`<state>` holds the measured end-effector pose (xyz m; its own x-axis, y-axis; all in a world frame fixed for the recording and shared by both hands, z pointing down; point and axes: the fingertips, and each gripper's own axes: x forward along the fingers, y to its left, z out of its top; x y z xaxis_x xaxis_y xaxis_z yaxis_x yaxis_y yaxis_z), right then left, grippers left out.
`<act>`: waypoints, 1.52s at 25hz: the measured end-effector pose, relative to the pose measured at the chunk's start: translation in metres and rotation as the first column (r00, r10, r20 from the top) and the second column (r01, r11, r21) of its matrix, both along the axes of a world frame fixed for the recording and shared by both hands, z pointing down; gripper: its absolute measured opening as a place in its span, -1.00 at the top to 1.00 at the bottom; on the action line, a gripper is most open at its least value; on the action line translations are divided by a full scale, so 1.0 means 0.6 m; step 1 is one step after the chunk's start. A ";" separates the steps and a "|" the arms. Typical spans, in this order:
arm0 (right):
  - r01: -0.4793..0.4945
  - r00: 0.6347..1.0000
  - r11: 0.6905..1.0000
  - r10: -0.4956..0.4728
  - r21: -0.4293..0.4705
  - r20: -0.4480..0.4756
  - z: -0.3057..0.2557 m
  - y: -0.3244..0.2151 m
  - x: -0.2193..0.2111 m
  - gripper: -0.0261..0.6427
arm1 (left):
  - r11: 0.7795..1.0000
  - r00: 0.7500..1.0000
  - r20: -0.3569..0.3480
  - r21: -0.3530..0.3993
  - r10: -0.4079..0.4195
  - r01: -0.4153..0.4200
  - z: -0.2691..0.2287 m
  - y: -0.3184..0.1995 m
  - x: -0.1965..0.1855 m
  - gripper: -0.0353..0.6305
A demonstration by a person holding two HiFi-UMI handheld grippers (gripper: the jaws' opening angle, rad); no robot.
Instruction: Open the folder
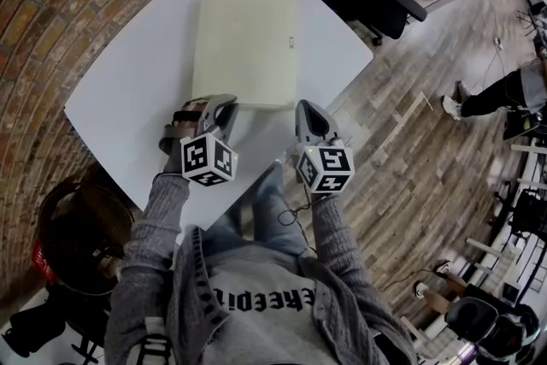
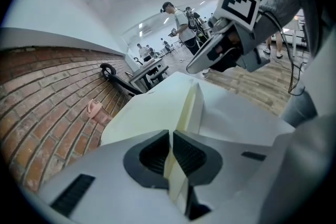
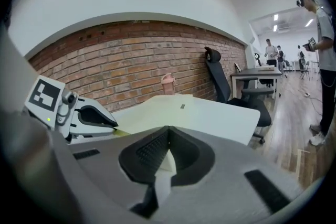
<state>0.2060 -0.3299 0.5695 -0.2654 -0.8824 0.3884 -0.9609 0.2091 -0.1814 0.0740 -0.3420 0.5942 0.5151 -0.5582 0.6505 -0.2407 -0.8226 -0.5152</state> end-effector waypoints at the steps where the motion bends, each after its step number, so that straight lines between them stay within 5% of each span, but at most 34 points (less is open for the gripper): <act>1: -0.001 1.000 1.000 0.002 -0.012 0.004 0.009 -0.002 0.000 0.91 | 1.000 1.000 0.001 -0.002 0.000 0.000 0.001 0.000 0.000 0.82; 12: 0.020 1.000 0.994 -0.021 -0.107 -0.014 0.059 -0.005 -0.004 0.91 | 1.000 1.000 -0.025 0.001 0.003 -0.003 -0.002 0.001 0.000 0.82; 21: 0.047 0.994 0.986 -0.062 -0.157 -0.093 0.062 -0.005 -0.006 0.91 | 0.989 0.954 -0.259 -0.055 -0.150 0.140 -0.062 -0.012 -0.026 0.84; 24: 0.048 0.994 0.986 -0.063 -0.157 -0.092 0.062 -0.005 -0.006 0.91 | 0.964 0.872 -0.410 -0.133 -0.267 0.232 -0.090 -0.021 -0.056 0.84; 28: 0.039 0.993 0.986 -0.056 -0.160 -0.103 0.061 -0.003 -0.003 0.91 | 0.901 0.689 -0.580 -0.273 -0.434 0.337 -0.131 -0.031 -0.108 0.85; 32: 0.040 0.991 0.985 -0.060 -0.166 -0.122 0.061 -0.004 -0.007 0.91 | 0.832 0.557 -0.623 -0.342 -0.549 0.437 -0.142 -0.037 -0.178 0.86; 38: 0.035 0.987 0.984 -0.061 -0.176 -0.146 0.060 -0.006 -0.009 0.91 | 0.721 0.425 -0.604 -0.411 -0.674 0.559 -0.122 -0.046 -0.266 0.87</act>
